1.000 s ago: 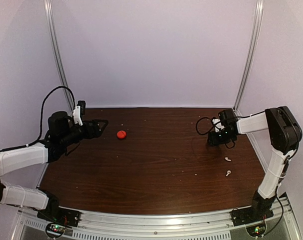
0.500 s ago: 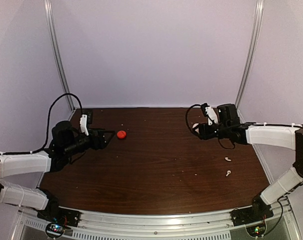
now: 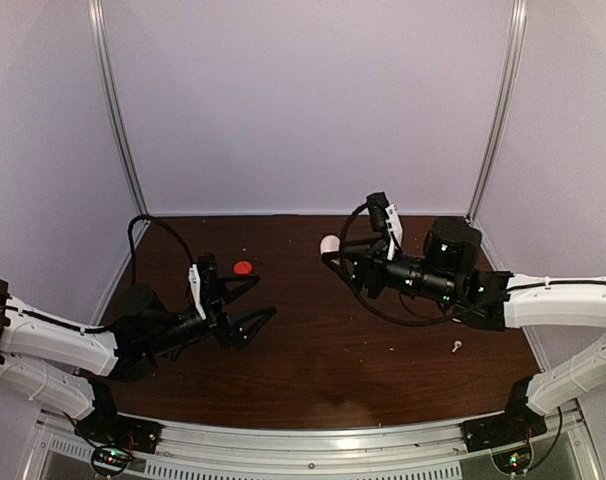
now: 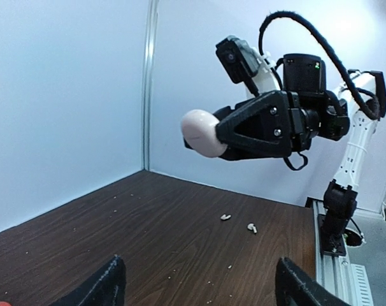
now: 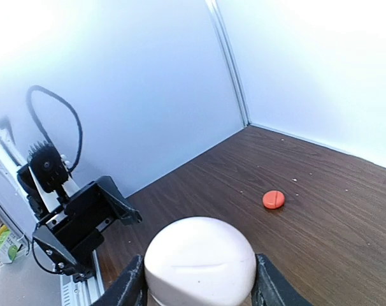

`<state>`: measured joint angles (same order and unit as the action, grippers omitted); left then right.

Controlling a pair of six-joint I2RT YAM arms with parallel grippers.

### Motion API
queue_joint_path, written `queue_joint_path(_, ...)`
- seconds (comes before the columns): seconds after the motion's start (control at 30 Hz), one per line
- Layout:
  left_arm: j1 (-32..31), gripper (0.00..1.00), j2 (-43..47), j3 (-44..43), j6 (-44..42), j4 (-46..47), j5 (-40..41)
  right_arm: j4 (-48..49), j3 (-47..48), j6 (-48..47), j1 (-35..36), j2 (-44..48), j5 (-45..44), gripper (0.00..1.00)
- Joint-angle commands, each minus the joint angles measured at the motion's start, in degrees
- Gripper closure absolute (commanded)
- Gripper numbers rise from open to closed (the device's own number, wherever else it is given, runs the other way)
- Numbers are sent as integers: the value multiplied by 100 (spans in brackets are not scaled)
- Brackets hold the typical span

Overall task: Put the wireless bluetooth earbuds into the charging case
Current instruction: Pass from the right arm to the left

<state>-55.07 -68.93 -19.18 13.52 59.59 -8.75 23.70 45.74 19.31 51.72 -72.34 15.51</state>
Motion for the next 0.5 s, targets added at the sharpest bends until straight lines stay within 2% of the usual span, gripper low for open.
queue_joint_path(0.0, -162, 21, -168, -143, -406, 895, -264, 243, -40, -846, 636, 230, -514, 51)
queue_joint_path(0.1, -167, 23, 59, -144, -102, 765, -444, -136, -81, -1771, 1196, 489, -1371, 50)
queue_joint_path(0.2, -163, 27, 476, -236, 227, 73, -382, -472, -86, -2672, 1712, 690, -2265, 49)
queue_joint_path(0.37, -166, 38, 893, -599, 678, -1021, -440, -748, -71, -3532, 2277, 729, -3416, 49)
queue_joint_path(0.47, -171, 41, 935, -789, 959, -1327, -625, -808, -9, -3900, 2553, 618, -3981, 49)
